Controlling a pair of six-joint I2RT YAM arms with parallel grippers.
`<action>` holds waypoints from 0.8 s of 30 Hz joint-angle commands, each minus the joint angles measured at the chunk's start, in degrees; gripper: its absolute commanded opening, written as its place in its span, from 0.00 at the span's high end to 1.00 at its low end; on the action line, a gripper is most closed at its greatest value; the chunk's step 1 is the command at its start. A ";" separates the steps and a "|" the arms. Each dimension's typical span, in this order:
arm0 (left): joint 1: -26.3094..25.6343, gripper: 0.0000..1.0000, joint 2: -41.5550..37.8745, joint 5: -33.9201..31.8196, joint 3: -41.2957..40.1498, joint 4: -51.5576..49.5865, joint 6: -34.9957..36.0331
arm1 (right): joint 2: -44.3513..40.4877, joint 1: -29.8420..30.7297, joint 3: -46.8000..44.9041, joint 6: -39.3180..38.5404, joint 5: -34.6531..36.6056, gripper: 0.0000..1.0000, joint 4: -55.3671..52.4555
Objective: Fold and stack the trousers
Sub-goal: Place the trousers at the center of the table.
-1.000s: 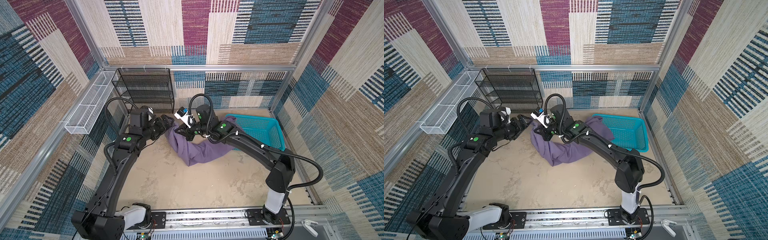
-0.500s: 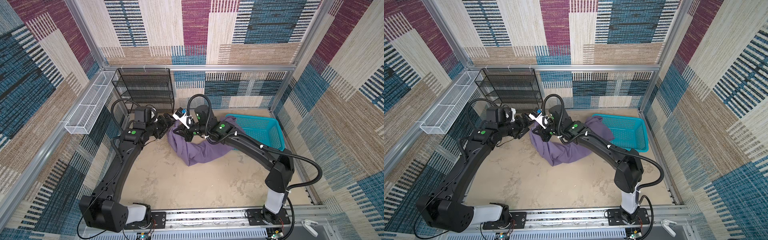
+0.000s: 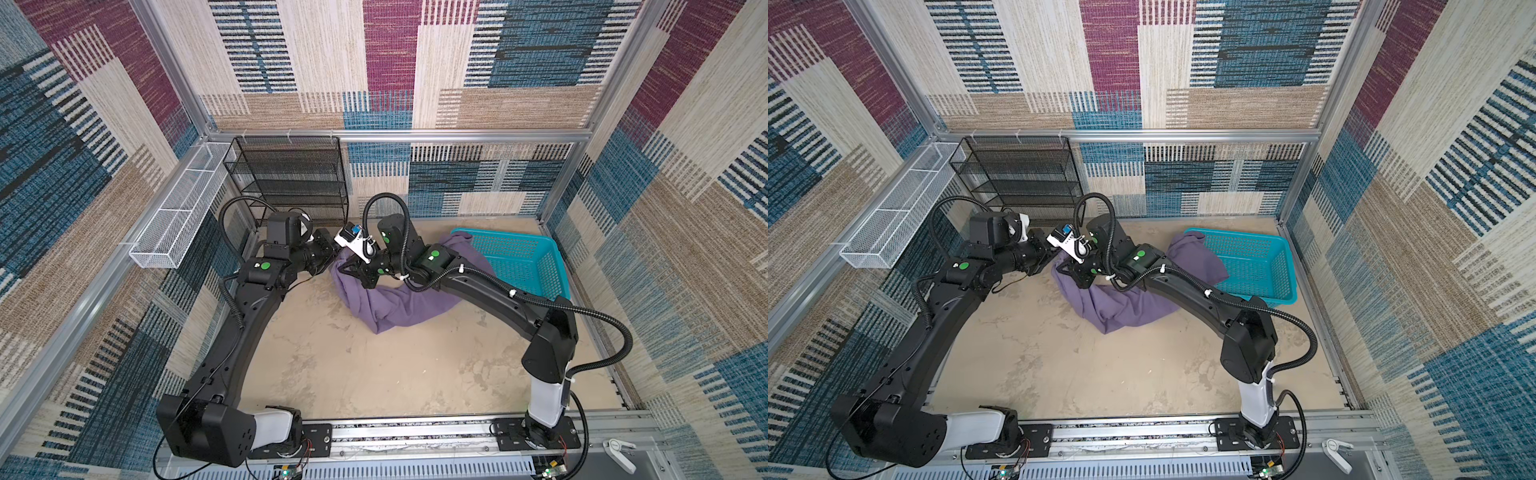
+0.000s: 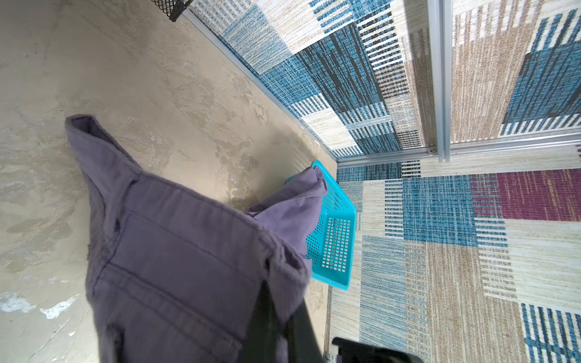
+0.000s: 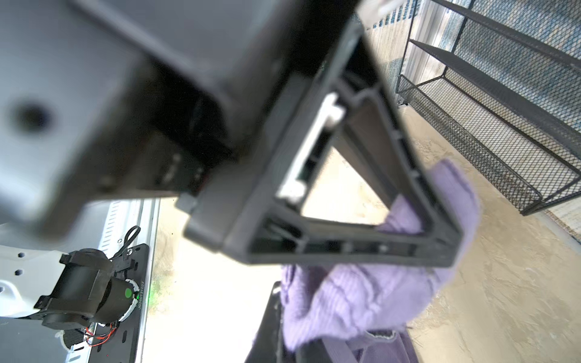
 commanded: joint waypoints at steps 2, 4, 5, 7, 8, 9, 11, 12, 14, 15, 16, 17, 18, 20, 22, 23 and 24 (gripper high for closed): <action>0.07 1.00 -0.32 -2.97 2.11 -2.21 1.41 | -1.29 0.14 -0.88 -0.47 0.94 1.00 2.63; 0.07 1.00 0.18 -3.73 3.75 -3.10 2.32 | -2.12 0.08 -2.44 0.16 1.47 0.94 3.45; 0.07 1.00 0.59 -3.85 5.00 -3.67 2.67 | -2.67 0.08 -3.49 0.98 1.82 0.84 4.13; 0.15 1.00 1.85 -3.62 8.79 -5.24 3.53 | -4.07 0.08 -5.81 2.94 2.65 0.63 5.48; 0.15 1.00 2.76 -3.44 11.60 -6.32 4.18 | -5.01 0.06 -7.27 4.31 3.83 0.54 6.43; 0.14 1.00 3.47 -3.45 14.27 -7.48 4.71 | -5.90 0.07 -8.60 5.33 4.94 0.48 7.04; 0.24 1.00 5.21 -3.74 21.77 -9.91 6.17 | -8.42 -0.20 -11.78 7.72 8.29 0.33 7.46; 0.29 1.00 6.06 -4.00 25.20 -11.07 6.73 | -9.29 -0.43 -12.87 8.34 9.24 0.30 7.37; 0.24 1.00 8.21 -4.49 33.22 -13.49 7.81 | -12.31 -1.08 -17.47 10.43 12.75 0.18 7.06; 0.24 1.00 9.12 -4.99 36.79 -14.66 8.24 | -13.80 -1.32 -19.36 11.39 14.38 0.15 6.98; 0.24 1.00 10.26 -5.61 40.82 -15.94 8.66 | -15.52 -1.80 -21.59 12.51 16.15 0.14 6.77; 0.29 1.00 11.48 -6.33 45.09 -17.11 9.09 | -17.15 -2.32 -23.78 13.86 17.86 0.13 6.62; 0.24 1.00 12.44 -6.95 48.88 -18.25 9.44 | -18.89 -3.17 -25.78 16.08 19.76 0.13 6.11; 0.24 1.00 15.15 -7.93 57.98 -20.39 9.82 | -21.96 -5.58 -29.98 20.32 22.23 0.13 4.64; 0.24 1.00 17.67 -8.83 66.32 -21.80 9.70 | -24.89 -8.77 -35.14 25.15 23.96 0.15 3.10; 0.24 1.00 18.89 -9.86 70.45 -22.84 9.37 | -26.20 -10.31 -37.75 27.40 24.58 0.17 2.62; 0.26 1.00 19.61 -10.38 73.41 -23.24 9.47 | -27.23 -11.46 -40.05 29.10 24.63 0.19 2.62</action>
